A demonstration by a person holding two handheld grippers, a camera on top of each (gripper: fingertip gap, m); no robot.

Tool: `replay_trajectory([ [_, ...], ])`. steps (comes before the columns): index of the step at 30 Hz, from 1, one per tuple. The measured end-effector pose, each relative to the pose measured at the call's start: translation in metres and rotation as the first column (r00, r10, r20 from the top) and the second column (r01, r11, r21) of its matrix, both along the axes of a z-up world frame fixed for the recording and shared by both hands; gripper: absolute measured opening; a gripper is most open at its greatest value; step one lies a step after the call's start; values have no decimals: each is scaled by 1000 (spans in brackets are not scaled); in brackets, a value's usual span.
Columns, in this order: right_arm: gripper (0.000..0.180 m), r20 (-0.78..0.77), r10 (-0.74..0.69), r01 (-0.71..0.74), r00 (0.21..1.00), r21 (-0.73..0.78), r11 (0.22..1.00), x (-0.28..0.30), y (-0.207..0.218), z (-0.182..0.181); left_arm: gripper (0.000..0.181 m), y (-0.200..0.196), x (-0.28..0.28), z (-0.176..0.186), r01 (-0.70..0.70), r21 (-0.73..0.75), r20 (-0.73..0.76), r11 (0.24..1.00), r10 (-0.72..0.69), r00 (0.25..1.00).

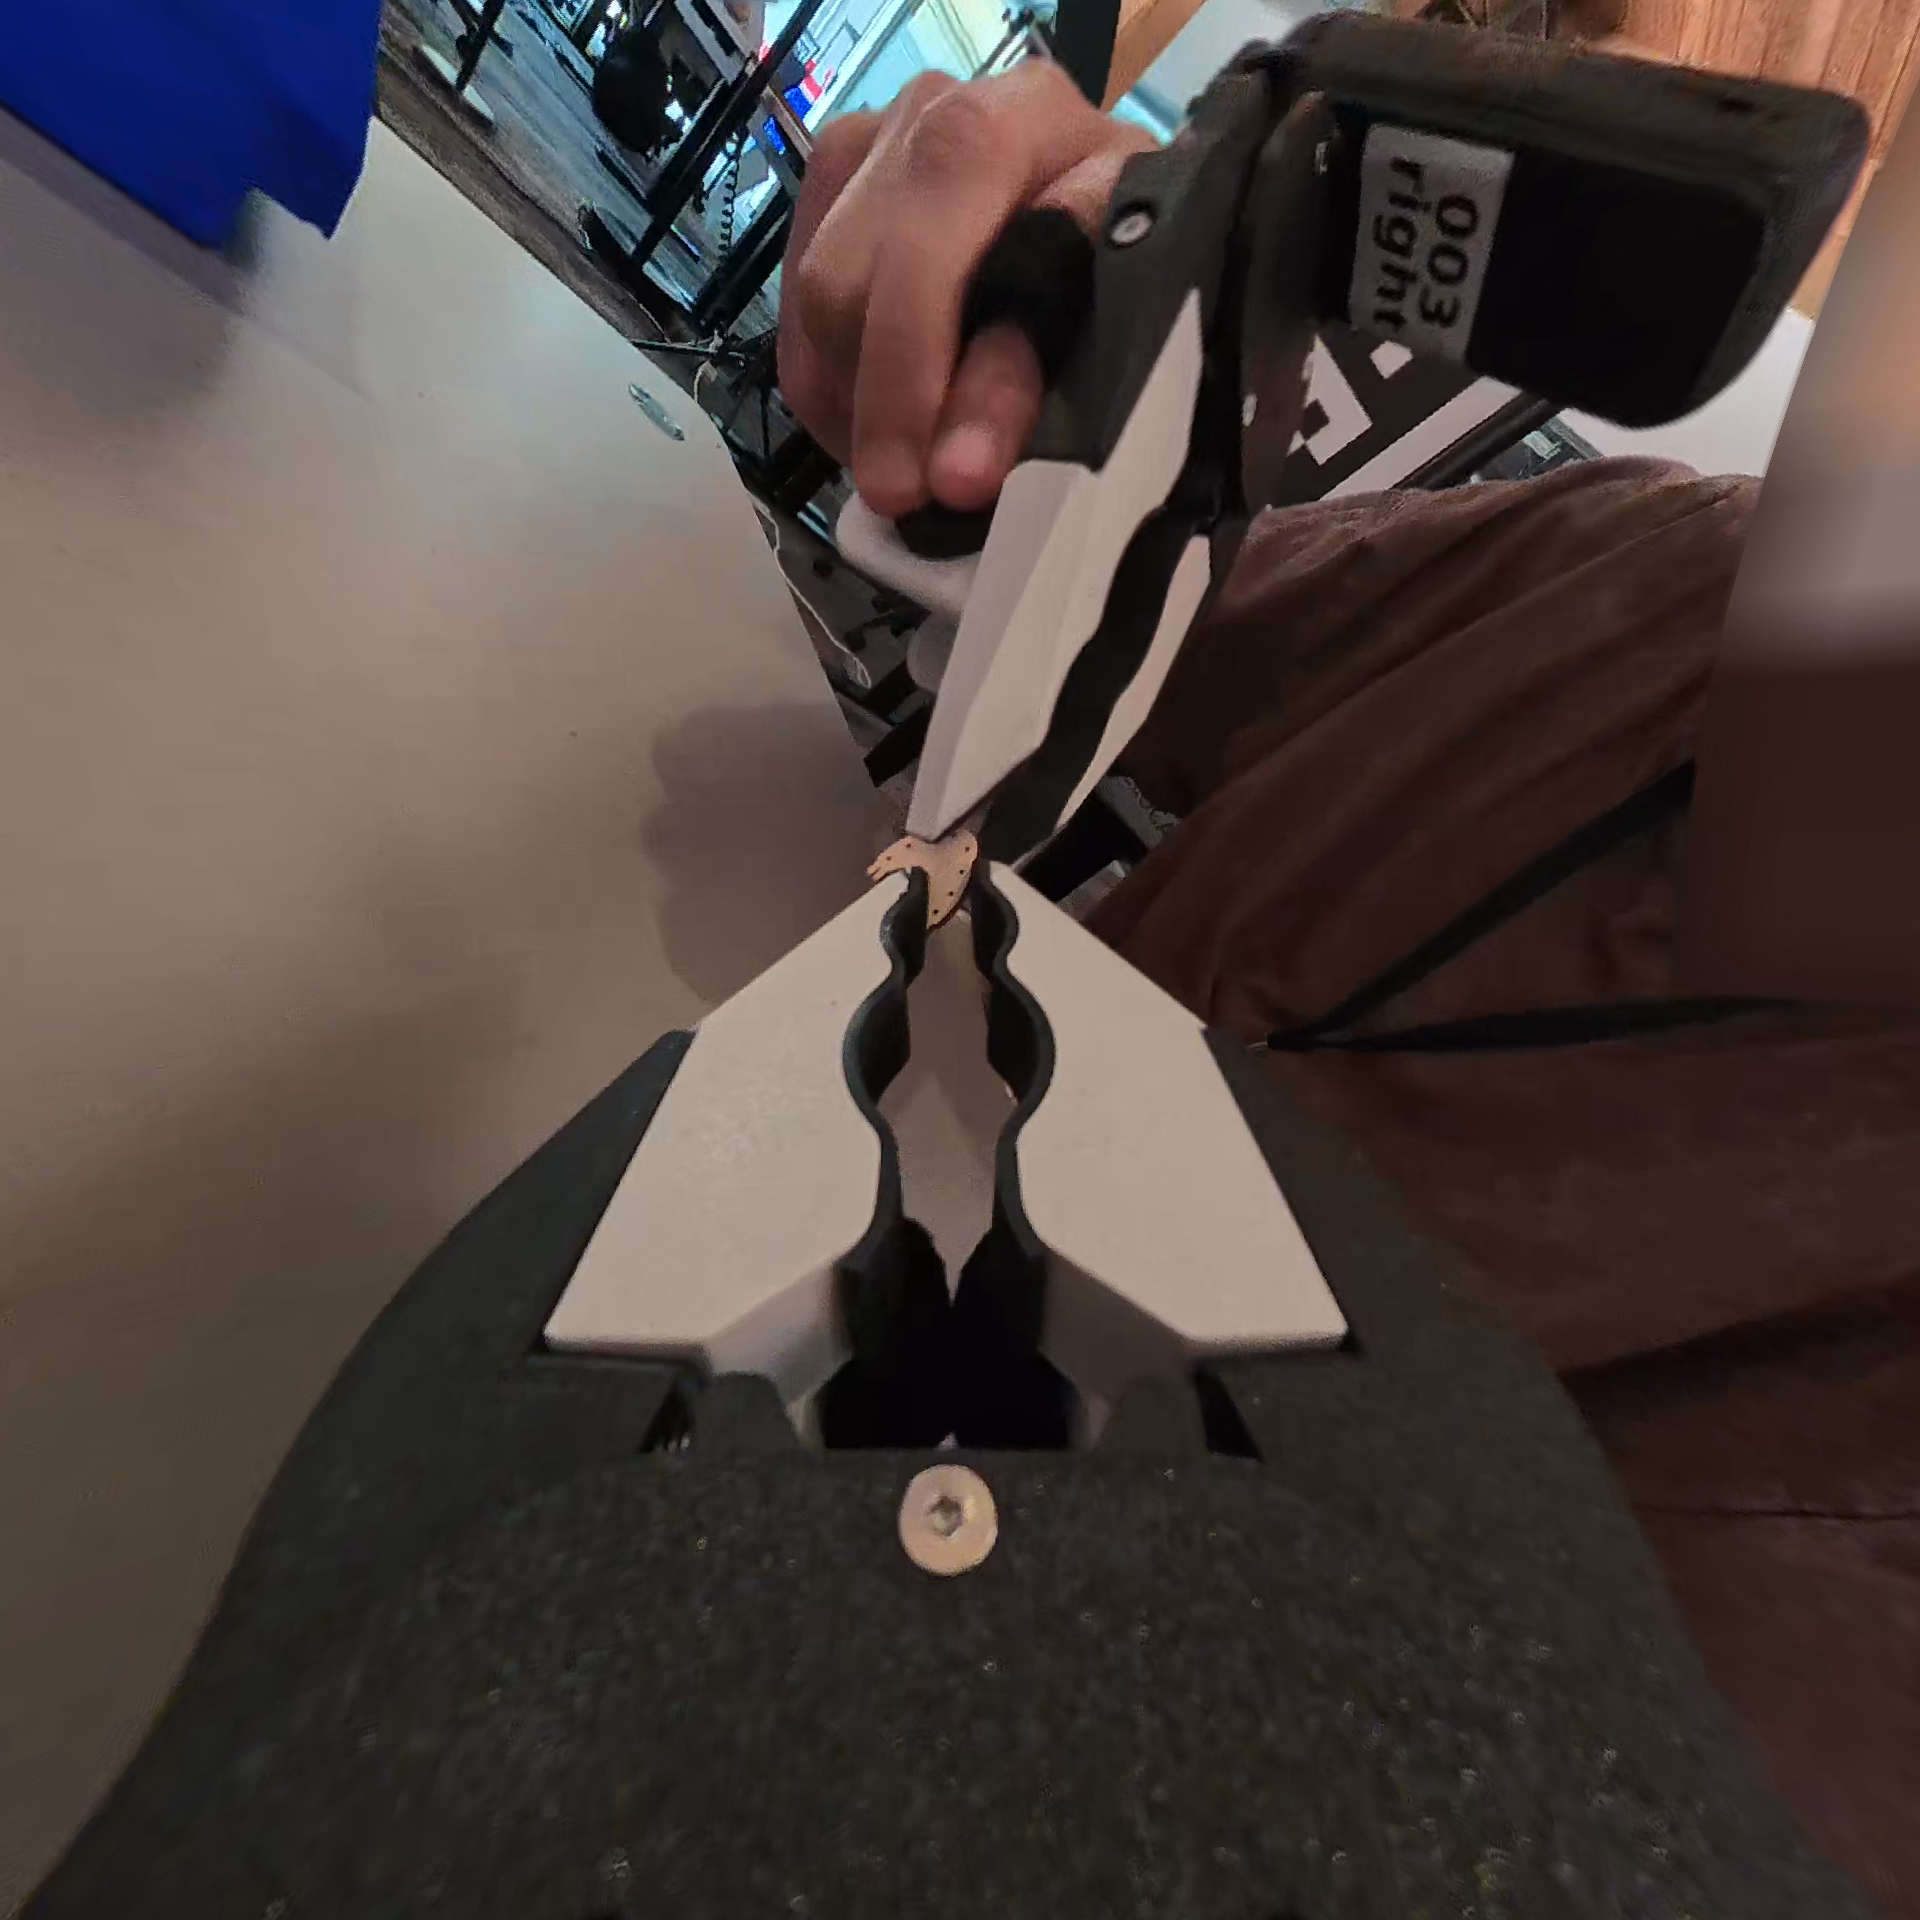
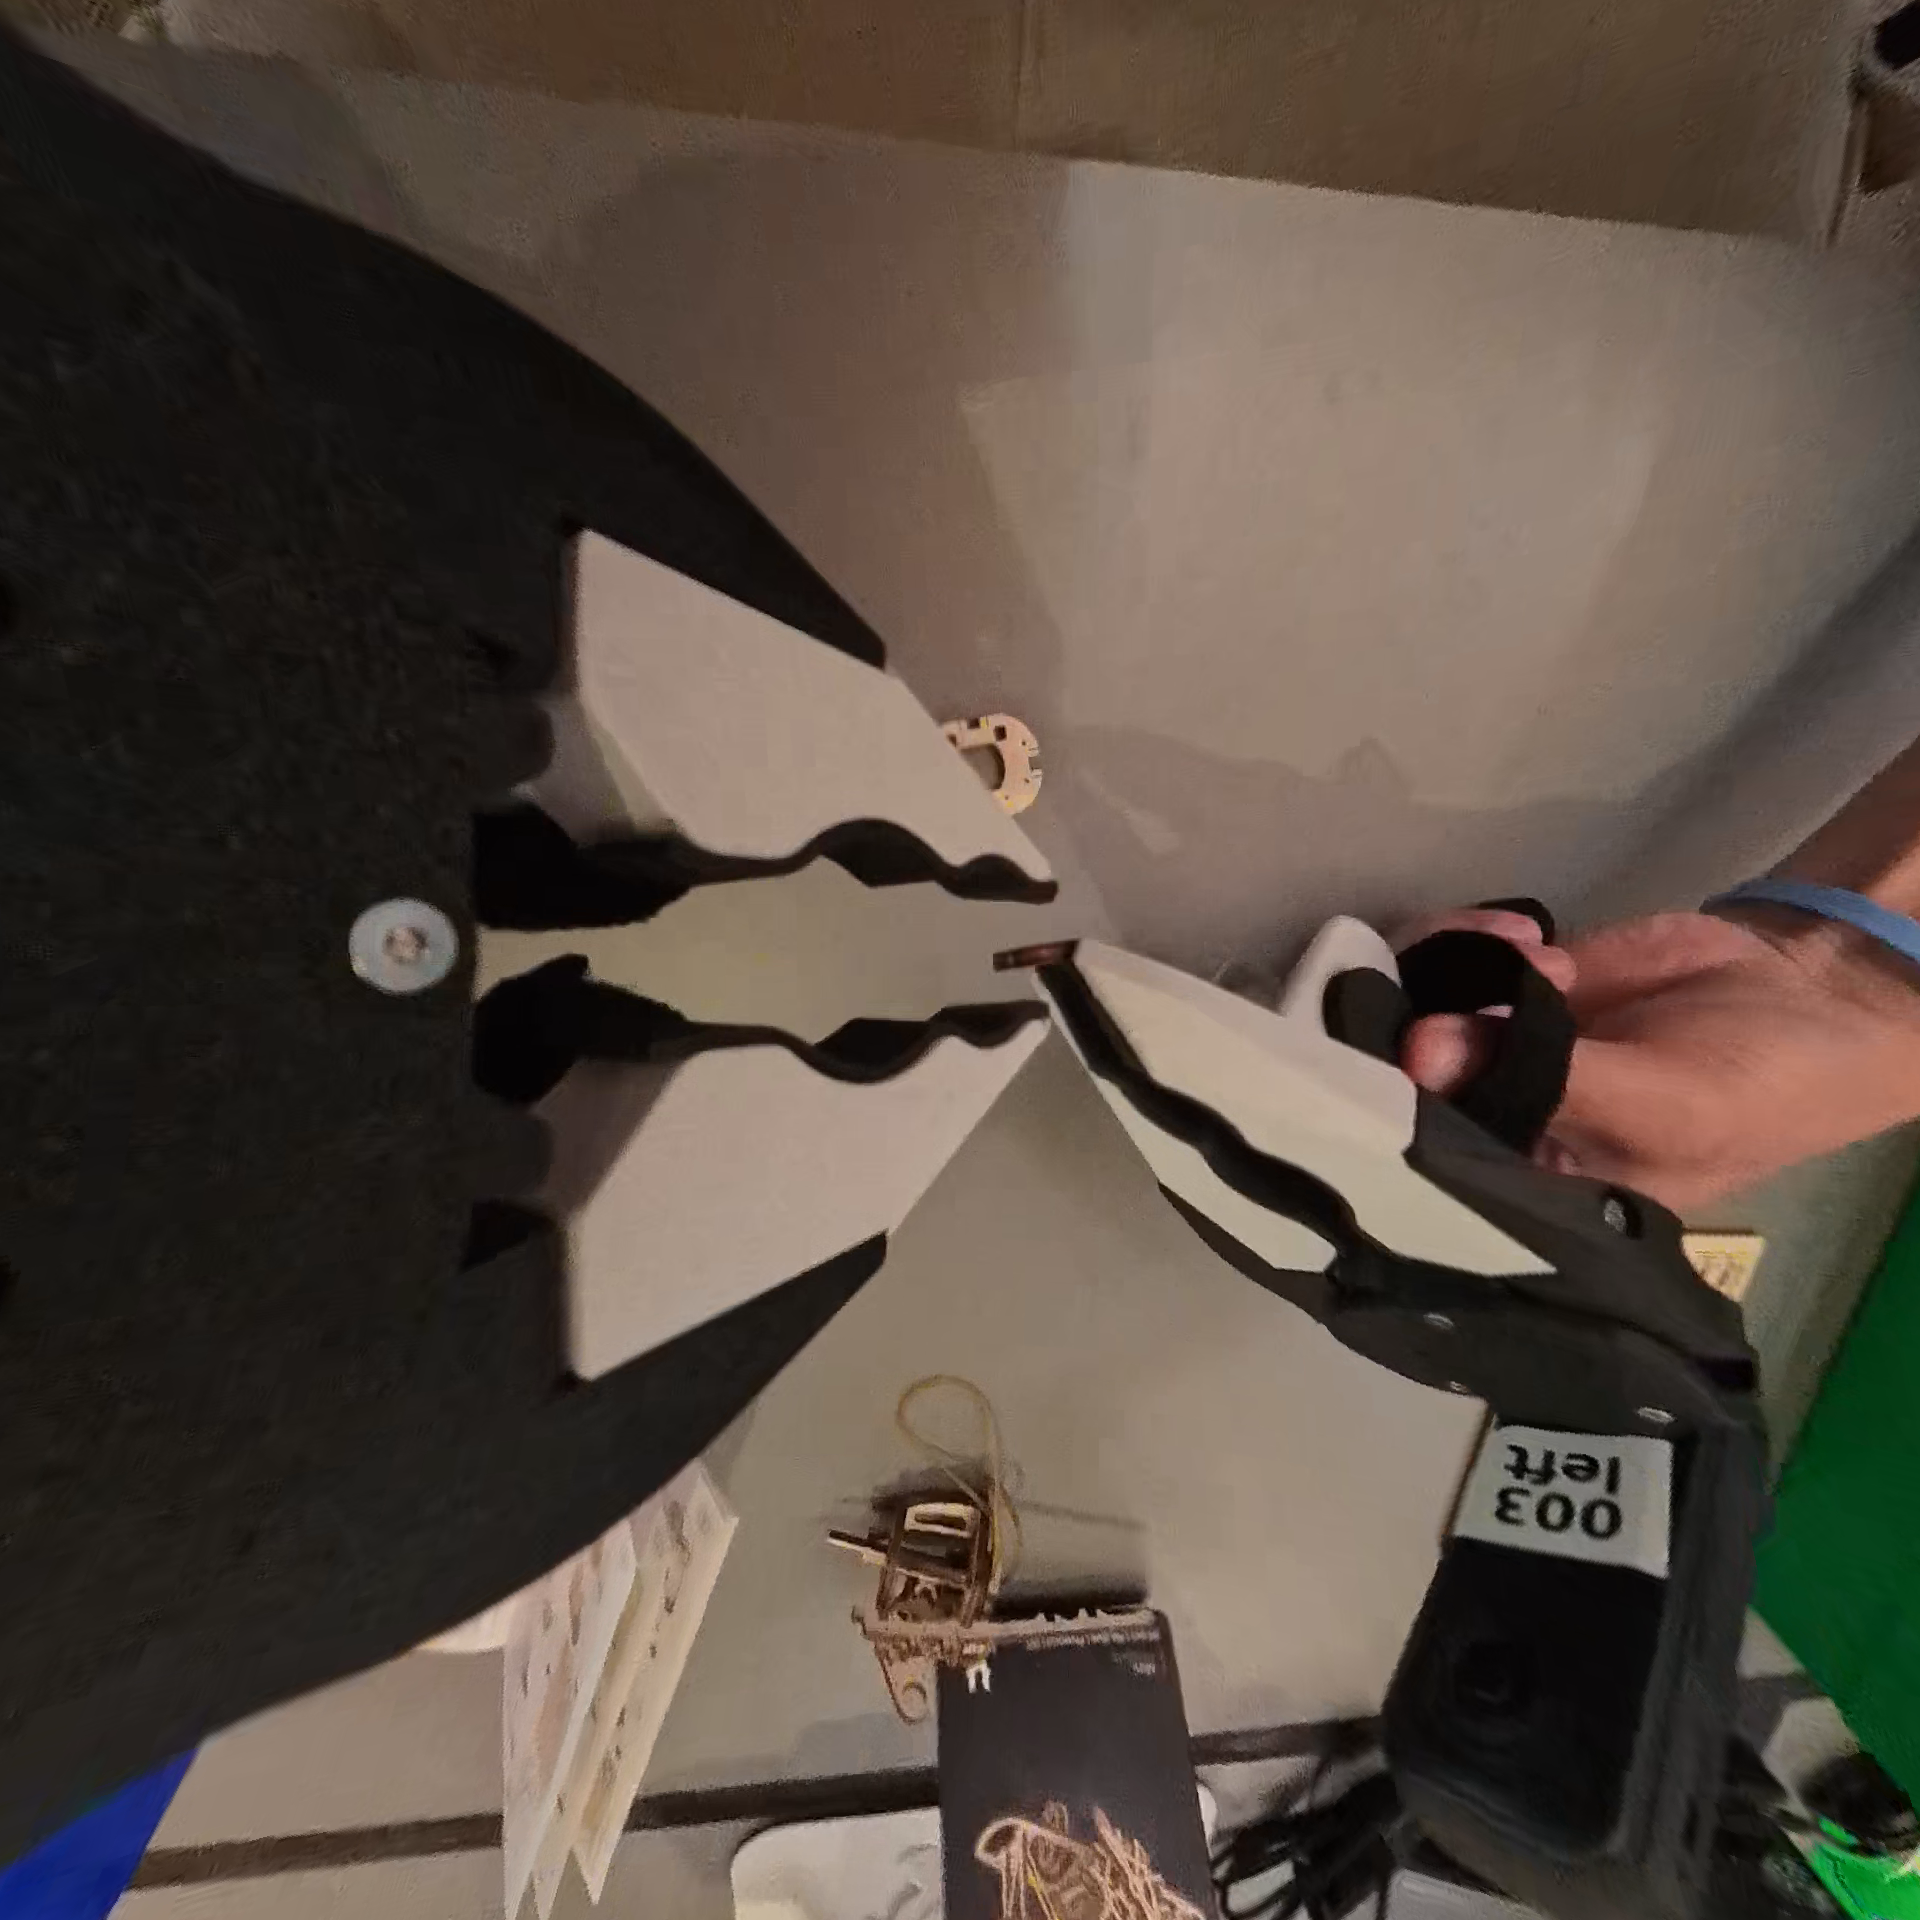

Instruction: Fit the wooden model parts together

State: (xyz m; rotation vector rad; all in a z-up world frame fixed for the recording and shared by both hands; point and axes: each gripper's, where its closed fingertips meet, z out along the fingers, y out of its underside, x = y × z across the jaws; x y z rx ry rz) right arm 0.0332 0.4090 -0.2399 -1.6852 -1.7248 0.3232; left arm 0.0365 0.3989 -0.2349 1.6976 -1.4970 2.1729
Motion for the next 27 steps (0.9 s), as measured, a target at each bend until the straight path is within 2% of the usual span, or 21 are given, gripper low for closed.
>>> replay_trajectory([
  [5,4,59,38,-39,998,21,999,1,1,-3,5,3,0,-5,1,-48,16,999,0,1000],
  [10,3,111,58,-59,992,2,998,5,2,-7,5,1,2,-4,18,-37,28,999,-17,999],
  [13,3,107,35,-33,994,-18,999,7,6,-5,6,8,1,-4,-40,13,26,999,40,999],
  [14,3,97,25,-19,995,-63,998,7,6,-5,11,11,-1,-10,-75,78,8,994,74,997],
  [16,3,73,13,2,997,-202,979,8,-2,-8,44,20,-6,-34,-190,305,-57,933,217,975],
  [18,3,92,23,5,996,-290,957,11,-12,-20,44,9,-12,-46,-240,531,-16,813,292,956],
  [21,3,129,88,-33,988,-376,926,9,-31,-40,48,-16,-14,-61,-205,751,3,628,307,952],
  [23,3,179,120,-45,977,-379,924,9,-35,-52,49,-23,-15,-79,-138,831,-48,538,318,947],
  [25,3,227,163,-73,960,-361,930,10,-37,-62,56,-26,-15,-94,-75,854,-119,515,334,935],
  [27,3,236,187,-96,954,-351,932,9,-39,-65,54,-24,-11,-92,-100,844,-114,527,358,927],
])
